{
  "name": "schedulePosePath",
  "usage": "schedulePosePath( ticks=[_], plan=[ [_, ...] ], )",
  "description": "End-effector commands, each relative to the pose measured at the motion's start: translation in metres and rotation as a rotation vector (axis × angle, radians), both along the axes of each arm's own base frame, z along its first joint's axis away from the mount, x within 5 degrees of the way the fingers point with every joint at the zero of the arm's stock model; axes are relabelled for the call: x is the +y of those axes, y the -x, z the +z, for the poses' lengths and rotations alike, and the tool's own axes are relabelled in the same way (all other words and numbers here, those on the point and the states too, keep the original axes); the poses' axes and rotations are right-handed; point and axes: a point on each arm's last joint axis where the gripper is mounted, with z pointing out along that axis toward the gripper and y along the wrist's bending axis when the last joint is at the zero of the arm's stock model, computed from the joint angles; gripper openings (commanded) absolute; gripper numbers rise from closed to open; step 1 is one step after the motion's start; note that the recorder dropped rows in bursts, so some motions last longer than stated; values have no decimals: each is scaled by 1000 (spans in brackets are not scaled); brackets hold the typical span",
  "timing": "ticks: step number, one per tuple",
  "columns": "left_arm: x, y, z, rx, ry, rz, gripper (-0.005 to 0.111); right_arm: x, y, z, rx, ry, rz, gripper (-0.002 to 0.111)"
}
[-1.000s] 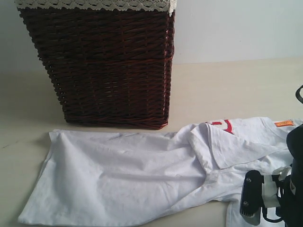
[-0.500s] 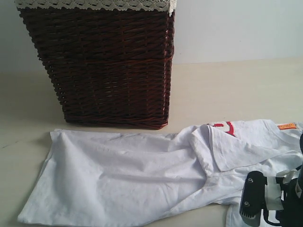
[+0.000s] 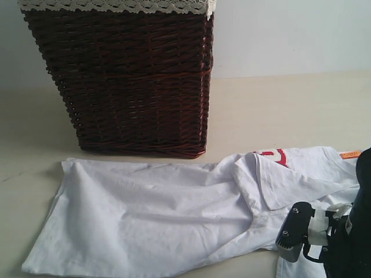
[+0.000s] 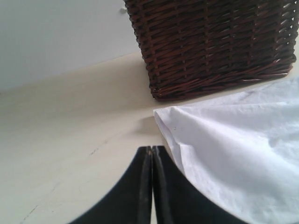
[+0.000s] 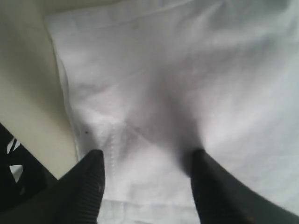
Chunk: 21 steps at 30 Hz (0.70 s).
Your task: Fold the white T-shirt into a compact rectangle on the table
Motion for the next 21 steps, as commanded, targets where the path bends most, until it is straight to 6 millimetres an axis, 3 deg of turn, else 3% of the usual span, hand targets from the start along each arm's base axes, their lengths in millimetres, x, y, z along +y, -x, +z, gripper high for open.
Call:
schedulePosePath(
  ticks=[1,9,15,21],
  plan=[
    [0,0,0,-8,7,4,3,-8,1,-22,26,79,52,34],
    [0,0,0,-8,7,4,3,-12,-4,-28,-12,122,99,0],
    [0,0,0,-8,7,4,3,-11,-8,-16,-90,94,98,0],
    [0,0,0,-8,7,4,3,-6,-18,14,-322,1,76,0]
  ],
)
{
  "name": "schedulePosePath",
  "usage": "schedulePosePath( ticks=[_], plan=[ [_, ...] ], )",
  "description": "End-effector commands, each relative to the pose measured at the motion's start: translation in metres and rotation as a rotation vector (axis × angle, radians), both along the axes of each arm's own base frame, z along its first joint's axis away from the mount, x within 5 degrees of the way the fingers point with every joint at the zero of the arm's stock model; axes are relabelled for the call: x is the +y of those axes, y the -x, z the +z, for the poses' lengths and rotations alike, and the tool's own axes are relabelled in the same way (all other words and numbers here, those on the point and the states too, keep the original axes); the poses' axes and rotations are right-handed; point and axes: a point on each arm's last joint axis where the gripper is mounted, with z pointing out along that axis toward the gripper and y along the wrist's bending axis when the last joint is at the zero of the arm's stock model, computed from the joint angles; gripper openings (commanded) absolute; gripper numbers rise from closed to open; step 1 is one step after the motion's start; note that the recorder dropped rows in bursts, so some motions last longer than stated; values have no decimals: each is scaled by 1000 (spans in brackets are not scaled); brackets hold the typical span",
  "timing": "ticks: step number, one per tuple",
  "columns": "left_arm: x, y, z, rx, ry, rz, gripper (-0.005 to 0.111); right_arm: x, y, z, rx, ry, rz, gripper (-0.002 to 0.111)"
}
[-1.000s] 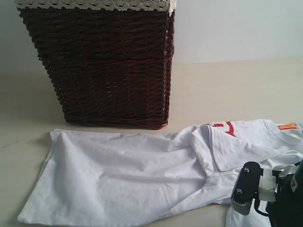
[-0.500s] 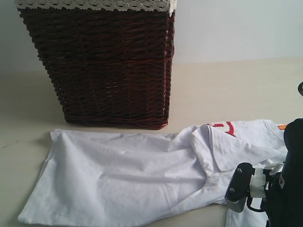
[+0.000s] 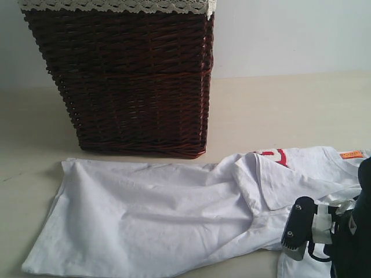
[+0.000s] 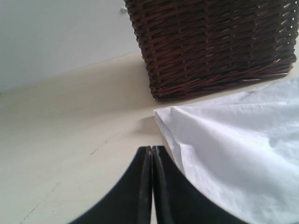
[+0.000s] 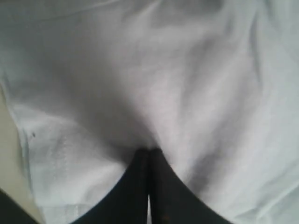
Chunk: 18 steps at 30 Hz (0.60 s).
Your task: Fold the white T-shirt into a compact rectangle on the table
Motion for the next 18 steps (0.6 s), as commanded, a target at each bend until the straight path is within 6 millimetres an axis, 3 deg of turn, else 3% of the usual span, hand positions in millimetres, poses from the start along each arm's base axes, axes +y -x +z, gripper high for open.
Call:
schedulePosePath(
  ticks=[1,8,13,16,18],
  plan=[
    [0,0,0,-8,7,4,3,2,-12,15,-211,-68,10,0],
    [0,0,0,-8,7,4,3,12,-36,34,-326,-118,-51,0],
    [0,0,0,-8,7,4,3,15,-36,43,-236,-109,-66,2],
    [0,0,0,-8,7,4,3,13,-24,41,-114,-91,36,18],
    [0,0,0,-8,7,4,3,14,-14,39,-31,-113,84,39]
  ],
)
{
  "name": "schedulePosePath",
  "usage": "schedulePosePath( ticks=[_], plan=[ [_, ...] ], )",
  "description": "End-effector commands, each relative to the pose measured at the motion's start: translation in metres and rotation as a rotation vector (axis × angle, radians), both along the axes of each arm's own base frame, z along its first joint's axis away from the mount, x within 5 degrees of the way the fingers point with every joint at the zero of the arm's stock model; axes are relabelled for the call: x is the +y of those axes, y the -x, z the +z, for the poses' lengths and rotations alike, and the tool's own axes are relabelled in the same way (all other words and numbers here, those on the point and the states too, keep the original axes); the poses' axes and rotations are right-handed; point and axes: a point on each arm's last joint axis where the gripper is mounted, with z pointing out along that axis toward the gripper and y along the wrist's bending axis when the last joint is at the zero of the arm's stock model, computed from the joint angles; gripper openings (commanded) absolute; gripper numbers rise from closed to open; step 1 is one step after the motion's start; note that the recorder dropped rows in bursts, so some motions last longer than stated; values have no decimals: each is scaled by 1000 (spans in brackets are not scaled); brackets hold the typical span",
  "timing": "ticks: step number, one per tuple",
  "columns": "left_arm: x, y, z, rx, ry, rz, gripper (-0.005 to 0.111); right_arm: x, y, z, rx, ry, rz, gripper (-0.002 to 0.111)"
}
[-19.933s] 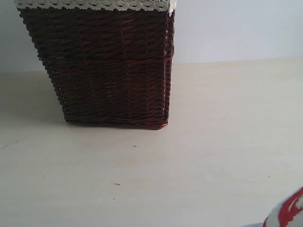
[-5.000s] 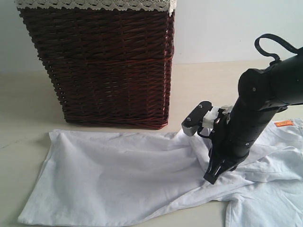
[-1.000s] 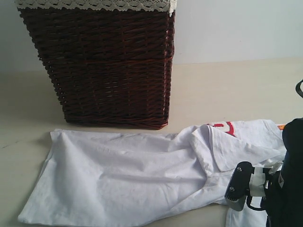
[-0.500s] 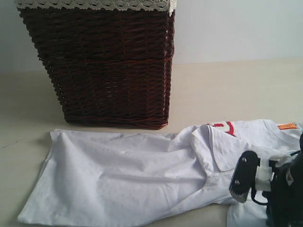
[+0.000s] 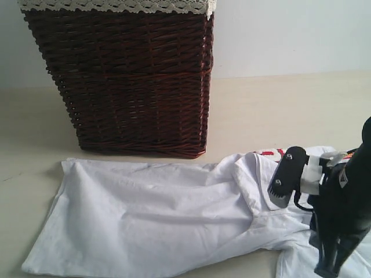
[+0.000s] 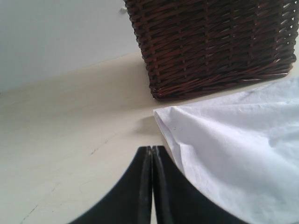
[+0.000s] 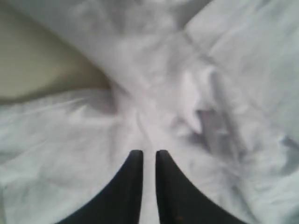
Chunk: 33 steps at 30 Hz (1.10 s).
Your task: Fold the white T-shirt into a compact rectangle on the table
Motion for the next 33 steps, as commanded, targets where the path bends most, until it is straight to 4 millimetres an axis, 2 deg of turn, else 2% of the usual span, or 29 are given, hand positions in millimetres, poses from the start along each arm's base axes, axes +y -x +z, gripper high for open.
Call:
schedulePosePath(
  ticks=[1,3,4,8,12,18,21,26,28,33],
  plan=[
    [0,0,0,-8,7,4,3,0,20,-2,165,-33,128,51],
    [0,0,0,-8,7,4,3,3,29,-7,208,-92,182,71],
    [0,0,0,-8,7,4,3,4,30,-9,197,-109,184,74],
    [0,0,0,-8,7,4,3,4,29,-18,122,-131,136,71],
    [0,0,0,-8,7,4,3,2,34,-26,164,-115,126,71],
    [0,0,0,-8,7,4,3,-6,44,-48,207,-52,153,68],
    [0,0,0,-8,7,4,3,-13,49,-61,233,10,185,59],
    [0,0,0,-8,7,4,3,-27,47,-78,259,174,204,31],
    [0,0,0,-8,7,4,3,-32,47,-84,274,227,184,23],
    [0,0,0,-8,7,4,3,-34,47,-96,308,258,218,0]
  ],
)
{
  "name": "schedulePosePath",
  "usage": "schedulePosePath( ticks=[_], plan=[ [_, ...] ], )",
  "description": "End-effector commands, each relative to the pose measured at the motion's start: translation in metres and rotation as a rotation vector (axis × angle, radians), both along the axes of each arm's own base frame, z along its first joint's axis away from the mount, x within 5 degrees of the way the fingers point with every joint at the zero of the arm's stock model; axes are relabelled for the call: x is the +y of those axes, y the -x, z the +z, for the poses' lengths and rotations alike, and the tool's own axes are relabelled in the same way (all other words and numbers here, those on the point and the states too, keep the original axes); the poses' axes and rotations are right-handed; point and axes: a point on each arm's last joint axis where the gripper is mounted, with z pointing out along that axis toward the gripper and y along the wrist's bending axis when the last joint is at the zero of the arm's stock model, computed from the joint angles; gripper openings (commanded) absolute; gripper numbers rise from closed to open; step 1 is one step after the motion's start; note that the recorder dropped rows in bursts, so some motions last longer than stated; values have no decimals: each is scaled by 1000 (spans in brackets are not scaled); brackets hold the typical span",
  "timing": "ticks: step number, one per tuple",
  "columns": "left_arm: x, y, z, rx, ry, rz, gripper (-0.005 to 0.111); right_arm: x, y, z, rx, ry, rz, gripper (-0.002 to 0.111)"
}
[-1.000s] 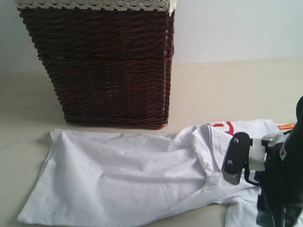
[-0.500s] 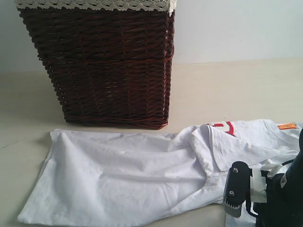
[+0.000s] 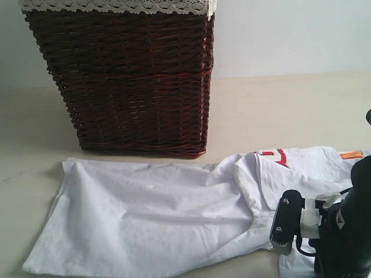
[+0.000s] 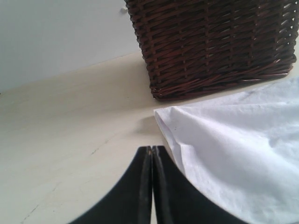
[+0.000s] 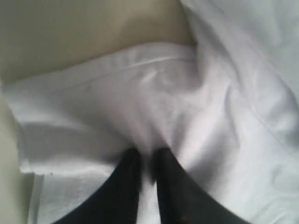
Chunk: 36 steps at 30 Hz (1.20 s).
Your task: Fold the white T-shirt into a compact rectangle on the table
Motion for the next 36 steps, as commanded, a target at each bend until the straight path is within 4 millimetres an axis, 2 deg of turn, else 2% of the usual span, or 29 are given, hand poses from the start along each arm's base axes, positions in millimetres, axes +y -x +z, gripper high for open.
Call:
schedulePosePath(
  ticks=[1,3,5,9,13,18,22,24,25,26,28,31,32,33,35,36],
  plan=[
    [0,0,0,-8,7,4,3,-23,22,-42,161,152,147,0],
    [0,0,0,-8,7,4,3,-22,20,-40,150,149,147,0],
    [0,0,0,-8,7,4,3,-21,18,-30,122,143,135,0],
    [0,0,0,-8,7,4,3,-24,19,4,36,137,120,0],
    [0,0,0,-8,7,4,3,-23,17,36,-131,78,108,0],
    [0,0,0,-8,7,4,3,-8,-16,65,-331,-13,104,0],
    [0,0,0,-8,7,4,3,3,-36,76,-439,-69,110,0],
    [0,0,0,-8,7,4,3,7,-44,74,-446,-76,113,8],
    [0,0,0,-8,7,4,3,9,-48,68,-446,-81,118,20],
    [0,0,0,-8,7,4,3,10,-49,65,-447,-85,120,27],
    [0,0,0,-8,7,4,3,16,-59,55,-482,-128,96,52],
    [0,0,0,-8,7,4,3,23,-68,57,-565,-235,-85,56],
    [0,0,0,-8,7,4,3,22,-70,64,-563,-260,-214,55],
    [0,0,0,-8,7,4,3,20,-71,68,-553,-251,-271,55],
    [0,0,0,-8,7,4,3,-1,-70,86,-537,-201,-375,55],
    [0,0,0,-8,7,4,3,-25,-66,97,-520,-169,-486,55]
  ],
)
